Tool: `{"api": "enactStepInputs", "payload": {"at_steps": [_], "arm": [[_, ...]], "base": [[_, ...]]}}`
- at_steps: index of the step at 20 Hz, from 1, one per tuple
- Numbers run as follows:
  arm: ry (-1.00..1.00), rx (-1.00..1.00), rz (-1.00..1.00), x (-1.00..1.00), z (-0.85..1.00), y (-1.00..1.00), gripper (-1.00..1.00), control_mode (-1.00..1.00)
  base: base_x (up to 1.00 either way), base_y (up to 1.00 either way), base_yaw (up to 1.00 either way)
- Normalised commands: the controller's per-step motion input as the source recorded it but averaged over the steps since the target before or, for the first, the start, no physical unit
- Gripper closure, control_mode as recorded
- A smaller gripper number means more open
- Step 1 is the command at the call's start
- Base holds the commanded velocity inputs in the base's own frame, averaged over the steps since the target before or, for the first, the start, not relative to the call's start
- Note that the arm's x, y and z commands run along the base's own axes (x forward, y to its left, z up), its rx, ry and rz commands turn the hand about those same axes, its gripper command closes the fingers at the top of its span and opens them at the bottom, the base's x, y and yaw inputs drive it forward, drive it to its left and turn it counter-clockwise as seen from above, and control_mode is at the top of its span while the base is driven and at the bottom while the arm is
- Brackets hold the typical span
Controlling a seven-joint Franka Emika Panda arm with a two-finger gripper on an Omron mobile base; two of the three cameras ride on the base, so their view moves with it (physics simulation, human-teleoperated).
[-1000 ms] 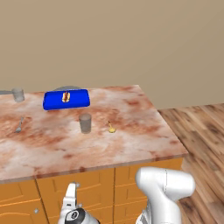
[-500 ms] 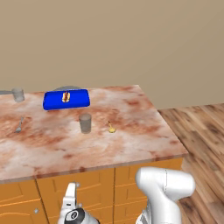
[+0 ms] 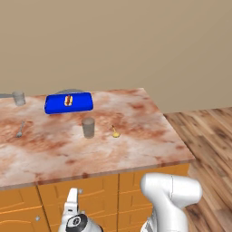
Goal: Take the tongs from the drawer on the left and place them on the dining counter next to the tray containing the hot dog.
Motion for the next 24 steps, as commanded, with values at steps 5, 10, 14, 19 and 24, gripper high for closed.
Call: {"api": "enactStepInputs", "payload": {"at_steps": [5,10,14,19,24], "arm": [[-0.01,0.00,0.00,-0.16,0.00,-0.29,1.00,-1.00],[-0.12,0.00,0.00,-0.77,0.00,-0.36,1.00,-1.00],[-0.11,0.00,-0.01,-1.00,0.00,-0.50,1.00,-1.00],[-0.03,0.01,-0.02,-0.85,0.00,-0.52,1.00,-1.00],[0.00,0.11,-0.03,-0.19,0.00,-0.51,1.00,-1.00]], "base": [[0.00,0.00,0.00],[0.00,0.00,0.00],[0.00,0.00,0.00],[0.00,0.00,0.00],[0.00,0.00,0.00]]}}
